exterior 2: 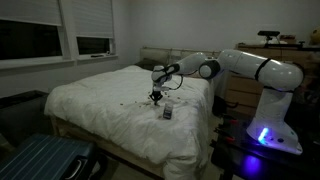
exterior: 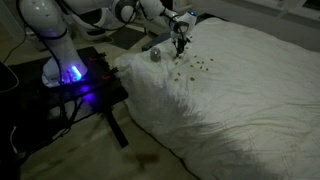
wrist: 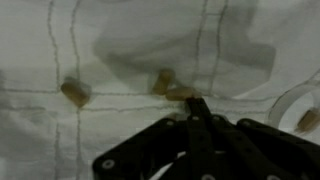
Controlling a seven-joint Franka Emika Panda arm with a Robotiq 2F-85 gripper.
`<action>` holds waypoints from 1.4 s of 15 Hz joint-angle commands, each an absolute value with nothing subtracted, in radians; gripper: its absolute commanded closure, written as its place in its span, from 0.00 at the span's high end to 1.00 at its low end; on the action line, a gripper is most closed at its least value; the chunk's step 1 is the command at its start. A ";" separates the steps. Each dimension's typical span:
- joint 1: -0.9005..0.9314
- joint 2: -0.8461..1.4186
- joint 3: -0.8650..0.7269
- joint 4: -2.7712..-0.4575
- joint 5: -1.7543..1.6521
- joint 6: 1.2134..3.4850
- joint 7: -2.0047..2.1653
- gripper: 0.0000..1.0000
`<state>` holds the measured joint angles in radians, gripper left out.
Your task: Pick some of the brown objects from the bed and put them in the clear bottle
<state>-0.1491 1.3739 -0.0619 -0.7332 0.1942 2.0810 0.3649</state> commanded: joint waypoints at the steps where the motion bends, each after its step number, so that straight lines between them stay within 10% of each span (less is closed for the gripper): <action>1: -0.138 1.374 -0.080 -0.699 0.184 2.051 0.414 0.00; 21: -0.128 1.200 -0.093 -0.808 0.186 1.858 0.456 0.00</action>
<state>-0.1345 1.2792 -0.0837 -0.7156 0.1941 1.8942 0.4587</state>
